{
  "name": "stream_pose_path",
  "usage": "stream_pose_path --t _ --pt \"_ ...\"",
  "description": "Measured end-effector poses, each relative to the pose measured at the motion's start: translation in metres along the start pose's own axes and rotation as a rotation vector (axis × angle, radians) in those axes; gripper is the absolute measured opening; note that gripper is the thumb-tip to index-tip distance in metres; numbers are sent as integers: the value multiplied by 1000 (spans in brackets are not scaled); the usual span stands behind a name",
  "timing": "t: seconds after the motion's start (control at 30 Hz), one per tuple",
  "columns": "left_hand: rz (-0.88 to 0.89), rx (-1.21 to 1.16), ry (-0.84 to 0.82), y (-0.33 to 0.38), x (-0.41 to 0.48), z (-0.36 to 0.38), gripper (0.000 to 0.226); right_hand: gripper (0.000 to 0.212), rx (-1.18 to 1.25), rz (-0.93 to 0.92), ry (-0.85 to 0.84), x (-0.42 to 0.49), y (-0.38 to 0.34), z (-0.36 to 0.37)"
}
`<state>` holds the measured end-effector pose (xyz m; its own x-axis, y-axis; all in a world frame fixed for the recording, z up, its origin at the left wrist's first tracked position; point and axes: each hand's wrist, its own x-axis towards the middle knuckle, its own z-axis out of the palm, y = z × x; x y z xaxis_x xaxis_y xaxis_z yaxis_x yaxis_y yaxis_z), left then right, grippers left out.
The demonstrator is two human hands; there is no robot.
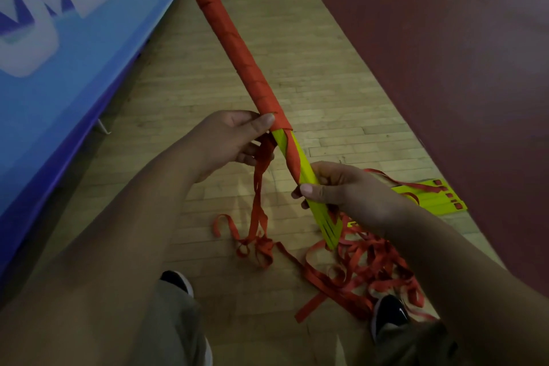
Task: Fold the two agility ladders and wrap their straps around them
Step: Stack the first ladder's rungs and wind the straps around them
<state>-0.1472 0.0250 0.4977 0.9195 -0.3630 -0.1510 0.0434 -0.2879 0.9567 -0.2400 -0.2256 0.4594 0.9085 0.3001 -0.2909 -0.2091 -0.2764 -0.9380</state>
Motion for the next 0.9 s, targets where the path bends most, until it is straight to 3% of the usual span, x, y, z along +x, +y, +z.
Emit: stream_pose_path --t 0.2,0.43,0.9 --pt "-98 12 4 -13 4 0 30 16 -189 28 163 12 13 5" --pt "-176 5 -96 -20 5 5 28 32 -474 38 314 24 29 10" --pt "-230 21 -46 -27 6 18 40 38 -579 -6 457 21 37 17"
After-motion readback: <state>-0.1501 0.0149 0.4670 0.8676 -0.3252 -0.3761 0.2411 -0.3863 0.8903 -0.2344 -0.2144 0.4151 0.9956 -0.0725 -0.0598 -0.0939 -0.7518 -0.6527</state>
